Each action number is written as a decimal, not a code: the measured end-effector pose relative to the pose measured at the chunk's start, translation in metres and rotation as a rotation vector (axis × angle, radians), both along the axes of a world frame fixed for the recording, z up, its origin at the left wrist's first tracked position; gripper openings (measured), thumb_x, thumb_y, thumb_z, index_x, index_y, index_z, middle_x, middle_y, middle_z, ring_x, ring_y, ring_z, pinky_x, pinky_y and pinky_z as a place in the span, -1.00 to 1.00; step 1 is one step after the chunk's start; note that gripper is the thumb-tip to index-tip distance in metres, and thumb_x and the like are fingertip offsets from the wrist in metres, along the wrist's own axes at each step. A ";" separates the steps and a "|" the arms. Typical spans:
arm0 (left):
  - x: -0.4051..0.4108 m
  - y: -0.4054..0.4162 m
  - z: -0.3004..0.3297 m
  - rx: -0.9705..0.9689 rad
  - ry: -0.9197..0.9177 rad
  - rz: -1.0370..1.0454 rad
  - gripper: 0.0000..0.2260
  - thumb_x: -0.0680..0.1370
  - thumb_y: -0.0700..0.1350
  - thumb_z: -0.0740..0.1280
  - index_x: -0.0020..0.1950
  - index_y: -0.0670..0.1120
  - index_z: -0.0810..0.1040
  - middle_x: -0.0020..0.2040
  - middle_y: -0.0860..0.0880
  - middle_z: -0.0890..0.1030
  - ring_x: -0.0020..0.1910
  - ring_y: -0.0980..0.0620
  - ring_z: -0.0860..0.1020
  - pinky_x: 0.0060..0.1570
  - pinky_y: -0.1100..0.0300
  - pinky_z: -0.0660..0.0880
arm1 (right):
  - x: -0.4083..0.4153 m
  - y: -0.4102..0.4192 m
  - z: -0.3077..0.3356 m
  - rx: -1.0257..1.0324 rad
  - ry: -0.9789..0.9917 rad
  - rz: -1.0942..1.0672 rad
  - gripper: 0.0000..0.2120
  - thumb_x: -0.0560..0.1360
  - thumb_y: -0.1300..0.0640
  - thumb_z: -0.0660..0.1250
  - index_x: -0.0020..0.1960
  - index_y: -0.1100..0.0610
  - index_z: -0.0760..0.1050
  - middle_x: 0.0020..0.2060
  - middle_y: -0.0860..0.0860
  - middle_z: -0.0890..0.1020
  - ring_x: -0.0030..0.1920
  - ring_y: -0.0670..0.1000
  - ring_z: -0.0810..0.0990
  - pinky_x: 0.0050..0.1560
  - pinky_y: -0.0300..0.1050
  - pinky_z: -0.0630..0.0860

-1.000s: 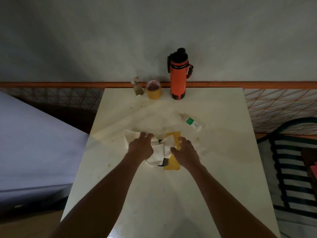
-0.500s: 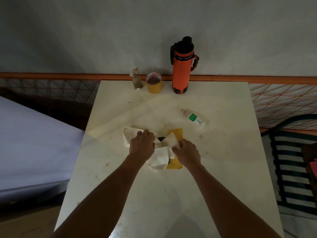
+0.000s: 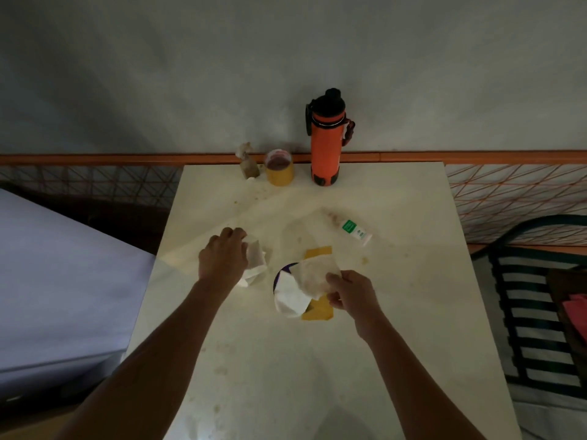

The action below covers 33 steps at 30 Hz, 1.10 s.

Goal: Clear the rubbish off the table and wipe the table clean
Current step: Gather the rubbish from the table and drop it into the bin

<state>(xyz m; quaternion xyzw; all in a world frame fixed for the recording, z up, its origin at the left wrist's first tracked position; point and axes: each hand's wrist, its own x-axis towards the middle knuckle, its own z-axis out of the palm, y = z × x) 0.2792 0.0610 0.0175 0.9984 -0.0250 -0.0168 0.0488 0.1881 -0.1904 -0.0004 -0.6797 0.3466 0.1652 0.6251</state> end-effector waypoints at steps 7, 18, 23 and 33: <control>-0.009 0.012 -0.028 0.080 0.099 -0.007 -0.76 0.62 -0.02 0.31 0.25 -0.06 0.53 0.19 -0.10 0.52 -0.01 -0.13 0.61 -0.20 0.02 0.57 | 0.003 0.023 0.004 0.020 -0.048 -0.049 -0.81 0.50 0.13 0.38 0.10 0.14 0.56 -0.14 0.10 0.67 -0.27 0.02 0.66 -0.13 -0.01 0.68; -0.017 0.016 -0.073 -0.329 0.265 0.288 -0.38 0.62 0.08 0.31 0.59 0.03 0.10 0.49 -0.22 0.31 0.29 -0.38 0.46 0.18 -0.21 0.51 | 0.014 0.042 -0.024 -0.216 0.126 0.155 -0.42 0.30 -0.07 0.37 0.31 0.00 0.45 -0.02 0.07 0.65 -0.10 0.11 0.68 -0.01 0.12 0.65; -0.022 0.011 -0.074 -0.407 0.258 0.364 -0.32 0.60 0.05 0.36 0.61 -0.03 0.09 0.42 -0.28 0.39 0.30 -0.37 0.44 0.22 -0.18 0.46 | 0.012 0.050 -0.026 -0.320 0.172 0.240 -0.31 0.40 -0.08 0.45 0.46 0.00 0.31 0.24 0.13 0.56 0.14 0.17 0.59 0.05 -0.03 0.54; -0.027 0.010 -0.072 -0.555 0.264 0.488 -0.23 0.55 0.09 0.43 0.60 -0.04 0.07 0.35 -0.28 0.44 0.25 -0.35 0.50 0.16 -0.18 0.49 | 0.024 0.056 -0.033 -0.310 0.171 0.224 -0.32 0.49 -0.24 0.31 0.50 0.02 0.27 0.35 0.12 0.44 0.30 0.17 0.48 0.26 0.12 0.47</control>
